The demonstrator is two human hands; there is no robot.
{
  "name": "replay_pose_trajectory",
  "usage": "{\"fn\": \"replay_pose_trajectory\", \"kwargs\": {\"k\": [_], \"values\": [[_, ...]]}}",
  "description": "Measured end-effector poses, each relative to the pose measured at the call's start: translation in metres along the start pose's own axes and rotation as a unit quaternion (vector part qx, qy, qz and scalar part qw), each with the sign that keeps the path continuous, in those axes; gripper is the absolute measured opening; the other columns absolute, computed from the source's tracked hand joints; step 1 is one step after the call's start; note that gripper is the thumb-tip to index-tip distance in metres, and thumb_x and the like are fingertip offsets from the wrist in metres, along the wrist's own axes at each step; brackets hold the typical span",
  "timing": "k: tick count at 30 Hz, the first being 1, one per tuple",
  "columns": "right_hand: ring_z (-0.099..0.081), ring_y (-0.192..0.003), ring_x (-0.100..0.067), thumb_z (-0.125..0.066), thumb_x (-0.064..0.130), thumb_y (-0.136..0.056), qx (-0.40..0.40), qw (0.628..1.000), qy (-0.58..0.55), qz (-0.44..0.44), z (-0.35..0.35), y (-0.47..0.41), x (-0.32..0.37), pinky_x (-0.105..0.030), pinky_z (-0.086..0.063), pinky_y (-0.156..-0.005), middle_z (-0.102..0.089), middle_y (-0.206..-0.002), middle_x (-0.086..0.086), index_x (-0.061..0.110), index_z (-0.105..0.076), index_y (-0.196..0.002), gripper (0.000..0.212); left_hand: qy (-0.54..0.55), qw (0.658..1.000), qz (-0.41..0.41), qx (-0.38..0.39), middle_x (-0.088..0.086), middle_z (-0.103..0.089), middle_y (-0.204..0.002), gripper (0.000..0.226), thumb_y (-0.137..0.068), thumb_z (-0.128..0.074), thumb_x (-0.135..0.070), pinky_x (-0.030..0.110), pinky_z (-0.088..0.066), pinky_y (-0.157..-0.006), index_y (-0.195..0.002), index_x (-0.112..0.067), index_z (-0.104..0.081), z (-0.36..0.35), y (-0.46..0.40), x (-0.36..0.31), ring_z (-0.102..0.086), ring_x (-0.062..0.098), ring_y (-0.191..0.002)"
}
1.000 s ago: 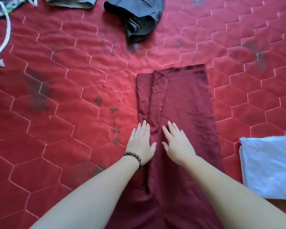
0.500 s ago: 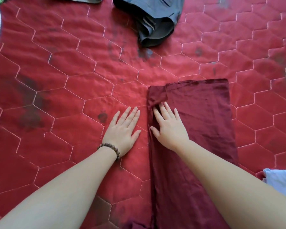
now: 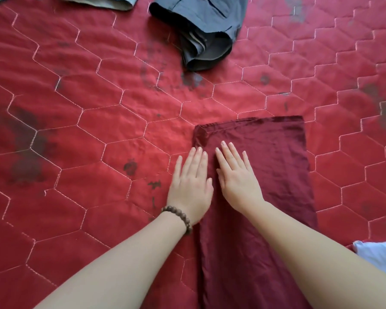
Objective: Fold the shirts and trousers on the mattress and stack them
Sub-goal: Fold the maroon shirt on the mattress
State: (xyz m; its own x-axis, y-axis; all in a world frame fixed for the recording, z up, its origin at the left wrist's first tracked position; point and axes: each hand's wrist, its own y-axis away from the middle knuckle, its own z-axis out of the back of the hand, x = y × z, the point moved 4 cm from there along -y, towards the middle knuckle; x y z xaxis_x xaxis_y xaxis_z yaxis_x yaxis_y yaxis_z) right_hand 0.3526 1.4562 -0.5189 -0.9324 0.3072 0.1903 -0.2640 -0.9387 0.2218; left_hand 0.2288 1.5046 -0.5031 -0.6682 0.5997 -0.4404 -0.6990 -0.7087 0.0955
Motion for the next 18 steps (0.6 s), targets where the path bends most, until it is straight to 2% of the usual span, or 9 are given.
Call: {"fn": "replay_pose_trajectory", "kwargs": {"k": [2, 4, 6, 8, 10, 13, 18], "values": [[0.009, -0.148, -0.021, -0.031, 0.028, -0.101, 0.047, 0.997, 0.056, 0.033, -0.011, -0.002, -0.002, -0.044, 0.0, -0.121, 0.002, -0.162, -0.005, 0.018, 0.0, -0.153, 0.061, 0.006, 0.998, -0.066, 0.012, 0.008, 0.001, -0.161, 0.06, -0.098, -0.027, -0.018, 0.035, 0.003, -0.12, -0.151, -0.006, -0.005, -0.011, -0.013, -0.028, 0.007, 0.018, -0.148], [0.015, -0.147, -0.021, -0.021, 0.034, -0.099, 0.057, 0.992, 0.096, 0.067, -0.016, -0.006, -0.007, -0.043, 0.005, -0.121, 0.007, -0.161, -0.006, 0.019, 0.012, -0.149, 0.061, 0.003, 0.997, -0.074, 0.034, 0.01, 0.003, -0.16, 0.06, -0.097, -0.026, -0.013, 0.031, 0.004, -0.119, -0.151, -0.004, -0.001, -0.02, -0.033, -0.039, 0.009, 0.019, -0.148], [0.011, -0.147, -0.018, -0.026, 0.032, -0.1, 0.047, 0.994, 0.058, 0.082, -0.011, -0.012, -0.016, -0.041, 0.003, -0.121, 0.0, -0.161, -0.004, 0.019, 0.0, -0.152, 0.059, 0.02, 0.999, -0.024, 0.037, 0.011, -0.004, -0.161, 0.059, -0.099, -0.029, -0.02, 0.029, 0.001, -0.119, -0.151, -0.004, -0.007, -0.024, -0.052, -0.032, 0.002, 0.018, -0.148], [0.003, -0.148, -0.016, -0.032, 0.032, -0.1, 0.035, 0.993, 0.04, 0.107, -0.003, -0.018, -0.033, -0.041, -0.001, -0.121, -0.005, -0.161, -0.001, 0.022, -0.014, -0.153, 0.057, 0.02, 0.999, 0.014, 0.034, 0.01, -0.008, -0.16, 0.063, -0.099, -0.032, -0.035, 0.03, -0.001, -0.12, -0.151, -0.006, -0.013, -0.029, -0.06, -0.019, -0.001, 0.018, -0.148], [-0.004, -0.149, -0.017, -0.032, 0.04, -0.1, 0.013, 0.993, 0.058, 0.105, 0.004, -0.024, -0.059, -0.042, -0.003, -0.121, -0.009, -0.161, -0.001, 0.029, -0.02, -0.152, 0.055, -0.082, 0.996, 0.006, 0.028, 0.008, -0.004, -0.161, 0.07, -0.097, -0.025, -0.049, 0.037, 0.001, -0.12, -0.153, -0.009, -0.009, -0.038, -0.058, -0.012, 0.002, 0.02, -0.148], [-0.002, -0.149, -0.016, -0.029, 0.047, -0.099, -0.017, 0.998, 0.054, -0.022, 0.017, -0.031, -0.121, -0.042, 0.001, -0.121, -0.005, -0.162, 0.001, 0.035, -0.015, -0.152, 0.056, -0.159, 0.987, 0.013, 0.011, 0.006, -0.008, -0.161, 0.076, -0.091, -0.018, -0.057, 0.05, -0.005, -0.118, -0.153, -0.014, -0.011, -0.046, -0.056, -0.007, -0.002, 0.023, -0.148], [-0.001, -0.149, -0.021, -0.027, 0.041, -0.103, -0.064, 0.965, -0.016, -0.256, 0.029, -0.002, -0.206, -0.047, 0.0, -0.12, -0.006, -0.162, -0.006, 0.024, -0.016, -0.153, 0.055, -0.183, 0.983, 0.006, 0.018, 0.009, -0.007, -0.161, 0.079, -0.089, -0.017, -0.059, 0.053, -0.005, -0.118, -0.153, -0.013, -0.011, -0.05, -0.06, -0.005, -0.001, 0.025, -0.148]]}}
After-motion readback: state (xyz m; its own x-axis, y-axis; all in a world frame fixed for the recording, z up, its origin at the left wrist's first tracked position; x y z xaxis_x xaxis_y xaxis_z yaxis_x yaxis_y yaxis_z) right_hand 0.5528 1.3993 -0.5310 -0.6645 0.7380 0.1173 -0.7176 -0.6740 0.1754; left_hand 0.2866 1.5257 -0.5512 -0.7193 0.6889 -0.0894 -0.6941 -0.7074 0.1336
